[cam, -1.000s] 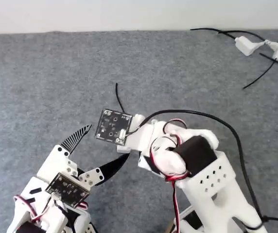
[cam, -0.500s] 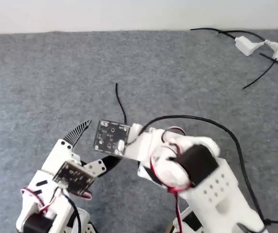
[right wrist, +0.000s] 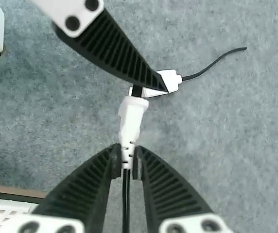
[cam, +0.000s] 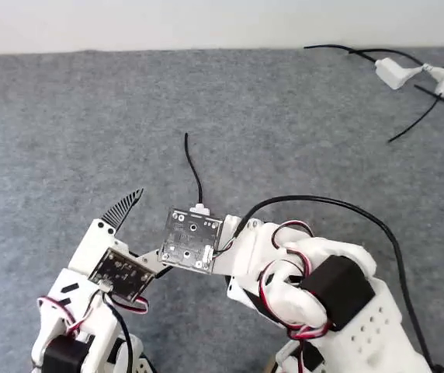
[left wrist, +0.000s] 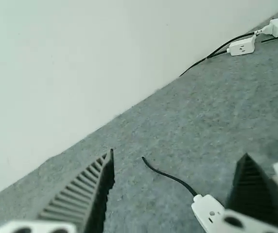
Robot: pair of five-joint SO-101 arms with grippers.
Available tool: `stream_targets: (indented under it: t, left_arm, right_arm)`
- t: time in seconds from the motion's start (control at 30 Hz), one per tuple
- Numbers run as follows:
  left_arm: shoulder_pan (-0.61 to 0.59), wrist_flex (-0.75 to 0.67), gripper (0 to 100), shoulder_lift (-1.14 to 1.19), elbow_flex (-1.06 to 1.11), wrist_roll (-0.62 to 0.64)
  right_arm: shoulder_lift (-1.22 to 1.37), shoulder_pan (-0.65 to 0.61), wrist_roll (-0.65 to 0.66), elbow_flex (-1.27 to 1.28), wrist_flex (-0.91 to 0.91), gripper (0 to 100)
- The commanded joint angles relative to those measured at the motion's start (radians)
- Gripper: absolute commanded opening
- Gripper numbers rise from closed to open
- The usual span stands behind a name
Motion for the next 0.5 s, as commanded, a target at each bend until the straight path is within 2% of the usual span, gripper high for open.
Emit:
stream_targets:
  t: [0.0, 0.47]
  left_arm:
    - [-0.006, 0.011, 37, -0.018, 0.024, 0.011]
    - [0.054, 0.011, 37, -0.018, 0.077, 0.011]
  right_arm:
    - [-0.018, -0.008, -0.012, -0.075, 0.007, 0.9]
    - [-0.016, -0.008, -0.014, -0.135, 0.042, 0.9]
